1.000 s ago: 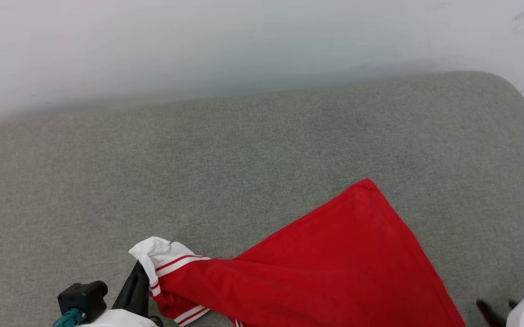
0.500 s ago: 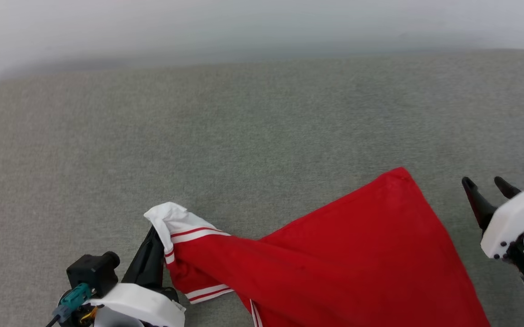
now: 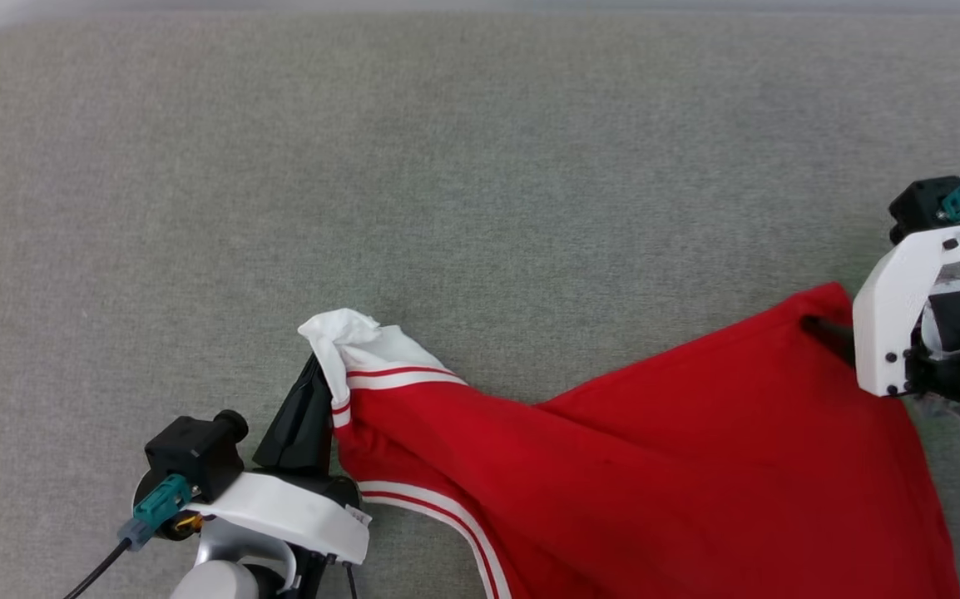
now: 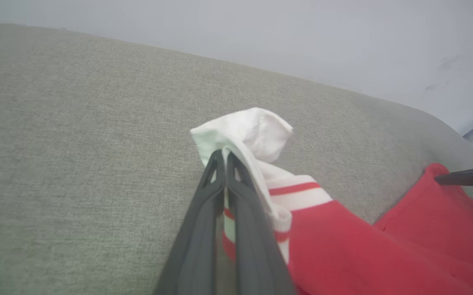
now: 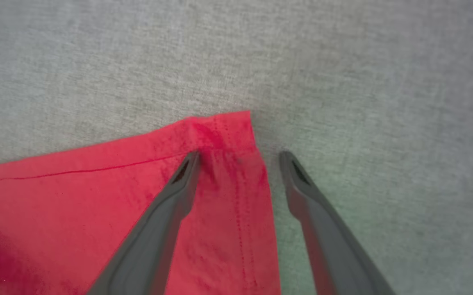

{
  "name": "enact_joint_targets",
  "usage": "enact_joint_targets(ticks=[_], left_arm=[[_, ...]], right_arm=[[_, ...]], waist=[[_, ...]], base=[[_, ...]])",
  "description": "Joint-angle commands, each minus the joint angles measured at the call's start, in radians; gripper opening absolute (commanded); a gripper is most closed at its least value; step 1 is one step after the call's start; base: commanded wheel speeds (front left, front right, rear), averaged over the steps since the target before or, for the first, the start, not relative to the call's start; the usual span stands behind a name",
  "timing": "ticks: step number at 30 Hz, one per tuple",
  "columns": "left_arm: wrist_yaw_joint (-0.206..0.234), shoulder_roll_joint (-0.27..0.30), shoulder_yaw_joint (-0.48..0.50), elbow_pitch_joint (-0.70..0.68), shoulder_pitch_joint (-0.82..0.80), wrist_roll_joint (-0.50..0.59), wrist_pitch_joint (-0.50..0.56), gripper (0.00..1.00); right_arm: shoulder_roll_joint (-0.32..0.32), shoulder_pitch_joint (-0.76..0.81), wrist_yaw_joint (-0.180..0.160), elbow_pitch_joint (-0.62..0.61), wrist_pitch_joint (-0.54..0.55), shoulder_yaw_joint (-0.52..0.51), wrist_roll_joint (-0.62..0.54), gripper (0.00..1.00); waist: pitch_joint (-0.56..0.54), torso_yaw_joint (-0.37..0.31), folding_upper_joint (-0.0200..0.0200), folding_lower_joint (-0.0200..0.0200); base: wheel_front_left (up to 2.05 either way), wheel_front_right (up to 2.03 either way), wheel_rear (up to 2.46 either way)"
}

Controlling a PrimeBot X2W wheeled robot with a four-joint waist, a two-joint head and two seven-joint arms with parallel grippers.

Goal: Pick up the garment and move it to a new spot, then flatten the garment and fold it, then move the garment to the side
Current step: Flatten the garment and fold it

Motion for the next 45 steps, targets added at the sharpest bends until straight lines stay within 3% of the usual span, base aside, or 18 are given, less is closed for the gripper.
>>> enact_joint_targets(ticks=[1,5,6,7,8,22,29,33,38,45], left_arm=[[-0.004,-0.004,-0.002,0.000,-0.015,0.003,-0.006,0.00],[-0.007,-0.008,-0.007,0.010,-0.028,-0.001,-0.013,0.00],[-0.009,-0.008,-0.008,0.013,-0.031,-0.002,-0.014,0.00],[-0.011,-0.009,-0.010,0.016,-0.033,-0.003,-0.015,0.00],[-0.011,-0.009,-0.010,0.019,-0.035,-0.003,-0.014,0.00],[-0.018,0.032,-0.014,0.050,-0.036,0.004,0.003,0.00],[-0.060,0.094,0.000,0.050,-0.145,0.010,0.050,0.00],[-0.098,0.124,0.015,0.085,-0.280,0.002,0.086,0.00],[-0.138,0.119,0.024,0.172,-0.468,-0.017,0.113,0.00],[-0.164,0.110,0.044,0.356,-0.773,-0.033,0.145,0.00]], right_arm=[[0.004,-0.009,-0.001,0.018,0.021,0.009,-0.002,1.00],[0.029,0.028,-0.001,0.087,0.089,0.025,0.019,1.00],[0.031,0.039,-0.001,0.102,0.105,0.030,0.020,0.84],[0.033,0.047,-0.001,0.112,0.115,0.034,0.023,0.33],[0.040,0.052,-0.001,0.116,0.122,0.033,0.031,0.00],[-0.016,0.004,-0.001,0.046,0.030,0.061,0.071,0.00],[-0.029,-0.041,-0.001,0.036,-0.023,0.032,0.060,0.00],[-0.033,-0.085,-0.001,0.041,-0.064,0.013,0.038,0.00],[-0.040,-0.162,-0.001,0.049,-0.136,0.014,0.003,0.00],[-0.047,-0.324,-0.001,0.071,-0.259,0.016,-0.050,0.00]], waist=[[0.020,0.015,0.0000,-0.0001],[0.034,0.024,0.0000,-0.0001],[0.035,0.025,0.0000,-0.0001],[0.036,0.026,0.0000,-0.0001],[0.036,0.026,0.0000,-0.0001],[-0.083,-0.005,0.0000,-0.0001],[-0.167,-0.026,0.0000,-0.0001],[-0.215,-0.041,0.0000,-0.0001],[-0.250,-0.063,0.0000,-0.0001],[-0.213,-0.096,0.0000,-0.0001]], base=[[0.00,0.00,0.00],[0.00,0.00,0.00],[0.00,0.00,0.00],[0.00,0.00,0.00],[0.00,0.00,0.00],[0.00,0.00,0.00],[0.00,0.00,0.00],[0.00,0.00,0.00],[0.00,0.00,0.00],[0.00,0.00,0.00]])
